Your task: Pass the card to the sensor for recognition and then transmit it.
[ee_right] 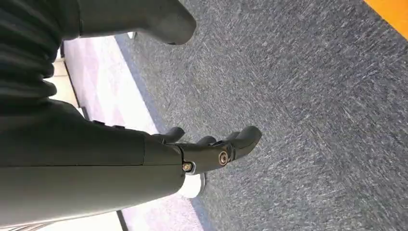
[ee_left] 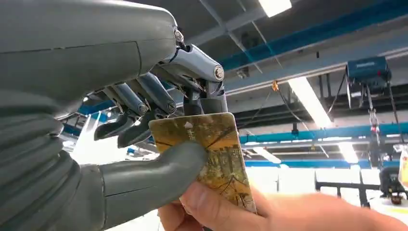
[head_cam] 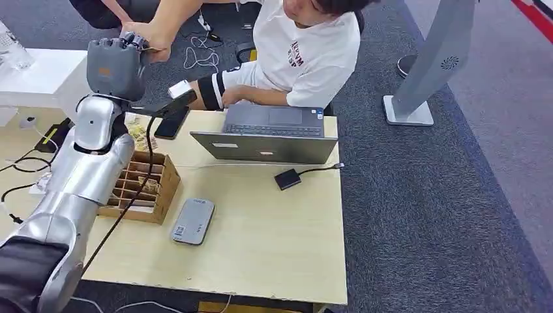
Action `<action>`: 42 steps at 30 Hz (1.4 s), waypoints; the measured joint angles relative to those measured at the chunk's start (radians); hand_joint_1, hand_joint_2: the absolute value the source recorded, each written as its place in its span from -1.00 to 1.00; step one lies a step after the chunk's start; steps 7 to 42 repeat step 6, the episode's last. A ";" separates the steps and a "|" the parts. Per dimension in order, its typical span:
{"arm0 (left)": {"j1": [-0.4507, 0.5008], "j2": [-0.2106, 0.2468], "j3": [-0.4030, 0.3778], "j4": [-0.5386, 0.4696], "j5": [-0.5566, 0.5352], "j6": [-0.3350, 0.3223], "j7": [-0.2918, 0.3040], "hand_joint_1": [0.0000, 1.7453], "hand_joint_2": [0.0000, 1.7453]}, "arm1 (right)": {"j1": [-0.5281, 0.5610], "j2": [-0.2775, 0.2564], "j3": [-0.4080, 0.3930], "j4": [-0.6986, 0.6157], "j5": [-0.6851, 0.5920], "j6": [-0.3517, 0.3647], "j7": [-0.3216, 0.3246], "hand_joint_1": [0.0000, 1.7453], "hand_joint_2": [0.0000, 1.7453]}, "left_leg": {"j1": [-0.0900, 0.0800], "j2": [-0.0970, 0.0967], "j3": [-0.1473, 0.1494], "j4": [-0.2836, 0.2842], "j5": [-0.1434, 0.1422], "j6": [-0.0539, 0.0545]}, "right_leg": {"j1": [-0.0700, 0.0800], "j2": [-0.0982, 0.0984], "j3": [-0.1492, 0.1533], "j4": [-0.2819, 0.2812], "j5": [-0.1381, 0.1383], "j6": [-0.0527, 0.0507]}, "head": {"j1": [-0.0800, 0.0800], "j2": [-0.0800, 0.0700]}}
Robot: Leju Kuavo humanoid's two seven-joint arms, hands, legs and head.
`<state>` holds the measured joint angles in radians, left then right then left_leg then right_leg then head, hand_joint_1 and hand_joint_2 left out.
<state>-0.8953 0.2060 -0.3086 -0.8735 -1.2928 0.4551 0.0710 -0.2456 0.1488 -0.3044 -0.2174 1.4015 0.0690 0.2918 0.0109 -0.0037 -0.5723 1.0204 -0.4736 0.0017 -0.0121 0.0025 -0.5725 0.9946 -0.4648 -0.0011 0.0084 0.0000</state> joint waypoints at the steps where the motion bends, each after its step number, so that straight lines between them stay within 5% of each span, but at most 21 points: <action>1: -0.007 -0.005 -0.001 0.019 0.001 0.007 0.000 -1.00 1.00 | -0.002 0.001 0.000 0.001 0.000 0.000 0.002 -1.00 1.00 | 0.000 0.000 0.000 0.000 0.000 0.000 | 0.000 0.000 0.000 0.000 0.000 0.000 | 0.000 0.000; 6: -0.015 -0.021 -0.001 0.062 0.054 0.059 -0.028 -1.00 1.00 | -0.004 0.006 0.000 0.001 -0.004 0.002 0.015 -1.00 1.00 | 0.000 0.001 -0.001 0.000 0.000 0.000 | 0.000 0.001 -0.001 0.001 0.000 0.000 | 0.000 0.000; 42: -0.015 -0.021 -0.001 0.062 0.054 0.059 -0.028 -1.00 1.00 | -0.004 0.006 0.000 0.001 -0.004 0.002 0.015 -1.00 1.00 | 0.000 0.001 -0.001 0.000 0.000 0.000 | 0.000 0.001 -0.001 0.001 0.000 0.000 | 0.000 0.000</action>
